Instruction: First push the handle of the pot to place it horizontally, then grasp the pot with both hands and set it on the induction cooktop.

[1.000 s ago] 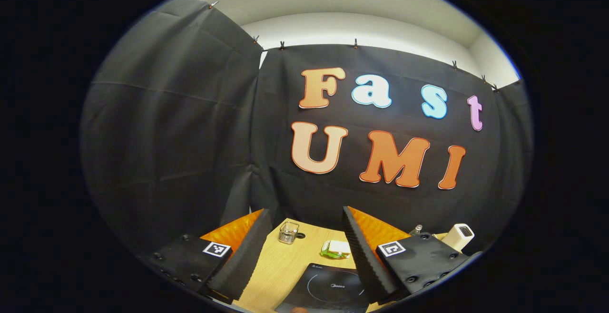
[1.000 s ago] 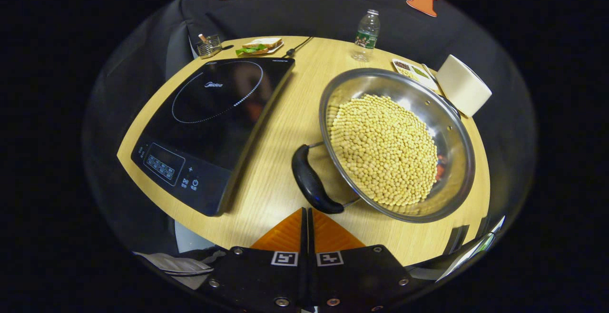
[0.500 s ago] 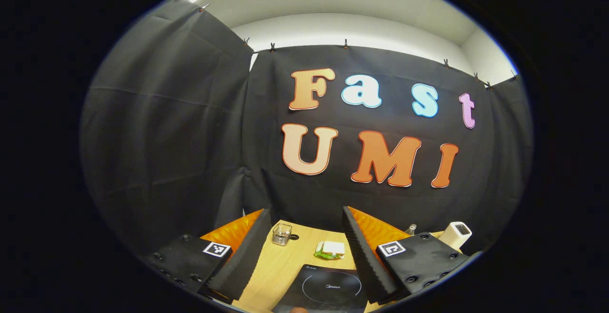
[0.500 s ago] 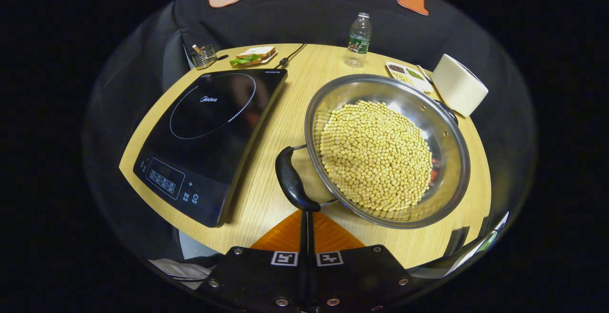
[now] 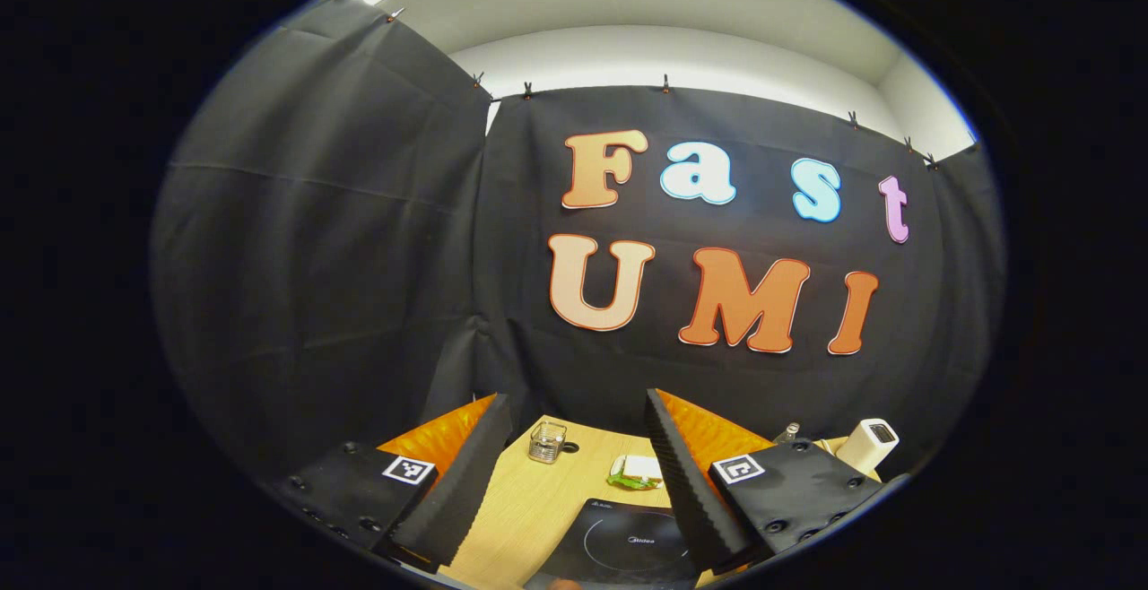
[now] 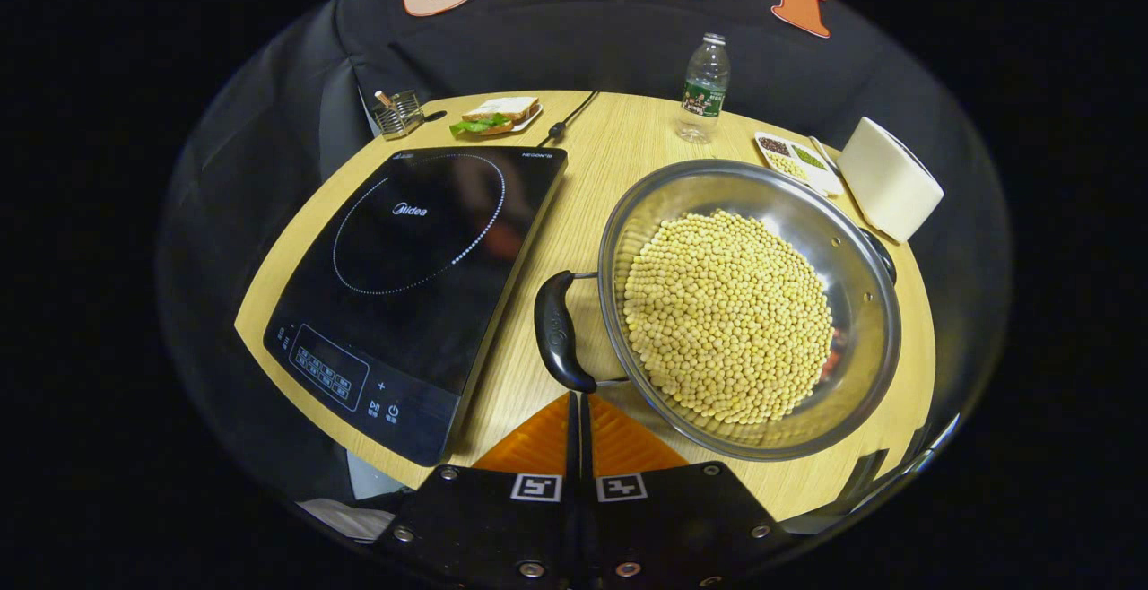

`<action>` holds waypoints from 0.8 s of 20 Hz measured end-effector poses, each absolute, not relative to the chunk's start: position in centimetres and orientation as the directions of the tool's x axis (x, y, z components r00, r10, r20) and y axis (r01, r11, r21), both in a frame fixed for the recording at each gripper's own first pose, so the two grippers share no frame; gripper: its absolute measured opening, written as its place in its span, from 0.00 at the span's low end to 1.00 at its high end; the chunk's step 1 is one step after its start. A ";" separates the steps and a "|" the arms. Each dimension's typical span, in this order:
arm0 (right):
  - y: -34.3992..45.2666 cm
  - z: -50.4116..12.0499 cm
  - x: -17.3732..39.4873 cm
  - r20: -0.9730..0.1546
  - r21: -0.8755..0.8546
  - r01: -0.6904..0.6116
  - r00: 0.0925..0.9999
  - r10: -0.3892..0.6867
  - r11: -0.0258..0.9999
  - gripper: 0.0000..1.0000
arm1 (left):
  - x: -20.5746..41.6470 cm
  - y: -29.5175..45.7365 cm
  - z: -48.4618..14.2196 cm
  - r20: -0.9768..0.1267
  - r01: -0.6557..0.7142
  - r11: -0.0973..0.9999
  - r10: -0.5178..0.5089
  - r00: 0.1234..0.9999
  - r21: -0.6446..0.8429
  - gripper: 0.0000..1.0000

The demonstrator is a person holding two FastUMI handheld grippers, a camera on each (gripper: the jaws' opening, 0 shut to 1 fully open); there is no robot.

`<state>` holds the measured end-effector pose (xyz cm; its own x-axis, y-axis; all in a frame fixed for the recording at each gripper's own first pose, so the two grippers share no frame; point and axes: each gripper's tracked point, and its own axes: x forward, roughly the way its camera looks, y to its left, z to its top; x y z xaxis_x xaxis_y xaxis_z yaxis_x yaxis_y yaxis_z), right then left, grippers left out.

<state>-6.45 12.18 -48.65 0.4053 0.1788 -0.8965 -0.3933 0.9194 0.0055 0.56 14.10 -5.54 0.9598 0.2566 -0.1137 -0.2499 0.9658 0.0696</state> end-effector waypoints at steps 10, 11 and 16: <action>13.8 -49.0 -4.3 -0.891 0.035 -0.377 0.408 0.199 0.926 0.00 | 0.9 15.1 -5.3 -0.102 -0.274 0.958 0.282 0.954 0.079 0.98; 14.0 -49.0 -4.1 -0.891 0.044 -0.362 0.407 0.201 0.931 0.00 | 0.9 15.1 -5.5 -0.102 -0.277 0.958 0.284 0.953 0.081 0.98; 14.1 -48.0 -2.1 -0.873 0.044 -0.330 0.447 0.196 0.943 0.00 | 1.1 15.5 -5.4 -0.098 -0.285 0.954 0.294 0.951 0.095 0.98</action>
<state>-2.10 14.14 -48.05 0.4465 0.1965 -0.8729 -0.3297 0.9431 0.0436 1.08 15.50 -5.42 0.9506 0.2944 -0.0985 -0.2854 0.9536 0.0955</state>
